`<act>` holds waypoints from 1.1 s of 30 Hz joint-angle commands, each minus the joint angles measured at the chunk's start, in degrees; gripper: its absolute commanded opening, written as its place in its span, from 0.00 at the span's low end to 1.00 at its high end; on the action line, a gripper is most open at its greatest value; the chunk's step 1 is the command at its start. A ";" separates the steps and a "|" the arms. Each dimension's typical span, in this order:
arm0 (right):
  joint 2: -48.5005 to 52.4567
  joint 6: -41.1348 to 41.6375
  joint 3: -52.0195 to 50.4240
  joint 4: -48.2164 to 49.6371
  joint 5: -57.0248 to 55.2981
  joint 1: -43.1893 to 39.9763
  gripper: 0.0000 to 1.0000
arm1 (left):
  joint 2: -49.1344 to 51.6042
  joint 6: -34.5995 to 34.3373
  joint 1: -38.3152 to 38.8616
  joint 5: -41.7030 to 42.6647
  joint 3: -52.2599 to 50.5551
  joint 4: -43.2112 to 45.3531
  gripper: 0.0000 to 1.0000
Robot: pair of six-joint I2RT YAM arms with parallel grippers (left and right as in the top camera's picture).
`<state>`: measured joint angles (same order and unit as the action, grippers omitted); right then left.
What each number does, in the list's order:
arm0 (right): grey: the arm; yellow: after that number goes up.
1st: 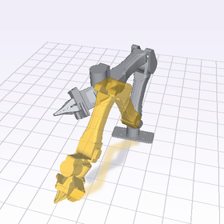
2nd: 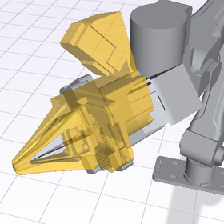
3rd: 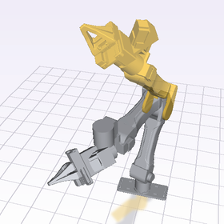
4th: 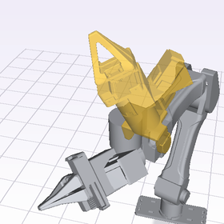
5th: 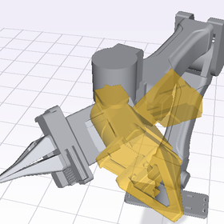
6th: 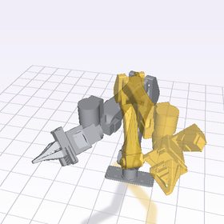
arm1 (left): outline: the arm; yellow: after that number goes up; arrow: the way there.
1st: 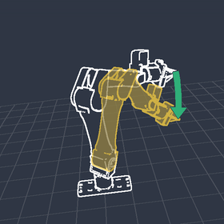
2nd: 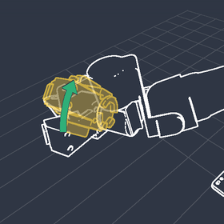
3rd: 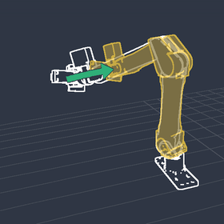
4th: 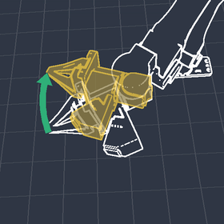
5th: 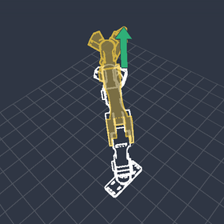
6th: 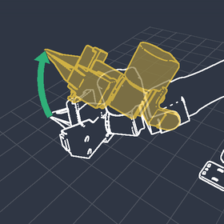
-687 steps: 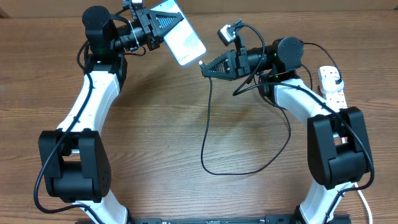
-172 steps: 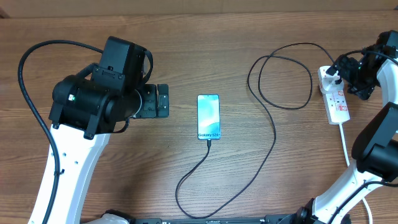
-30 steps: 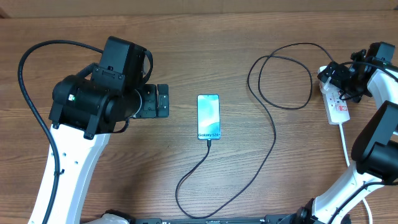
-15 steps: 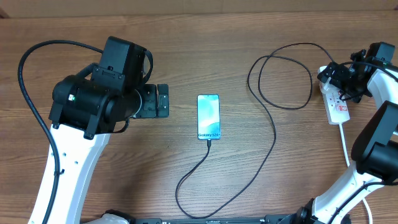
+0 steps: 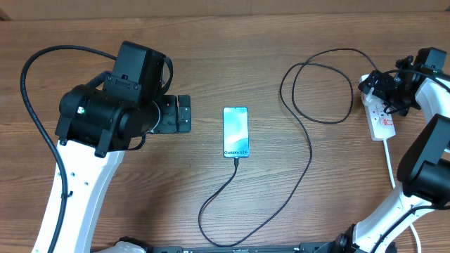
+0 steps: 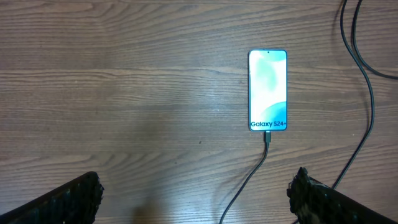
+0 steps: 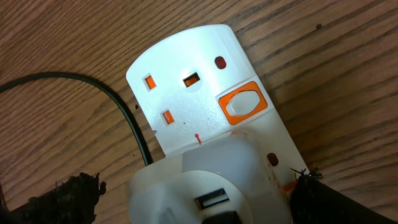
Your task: Plug charger to phone and switch on socket
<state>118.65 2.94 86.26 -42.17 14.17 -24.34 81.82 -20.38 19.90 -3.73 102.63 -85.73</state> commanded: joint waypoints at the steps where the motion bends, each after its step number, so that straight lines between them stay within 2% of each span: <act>1: 1.18 0.98 -1.14 -1.95 6.56 1.95 1.00 | 0.39 1.11 0.00 -0.72 1.03 0.24 1.00; 33: 1.18 -0.24 -1.16 -4.72 8.87 1.95 1.00 | 0.39 1.11 -0.04 -0.72 1.03 0.24 1.00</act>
<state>118.50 1.04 86.80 -43.64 16.45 -24.34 81.82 -20.36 19.90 -3.73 102.63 -85.71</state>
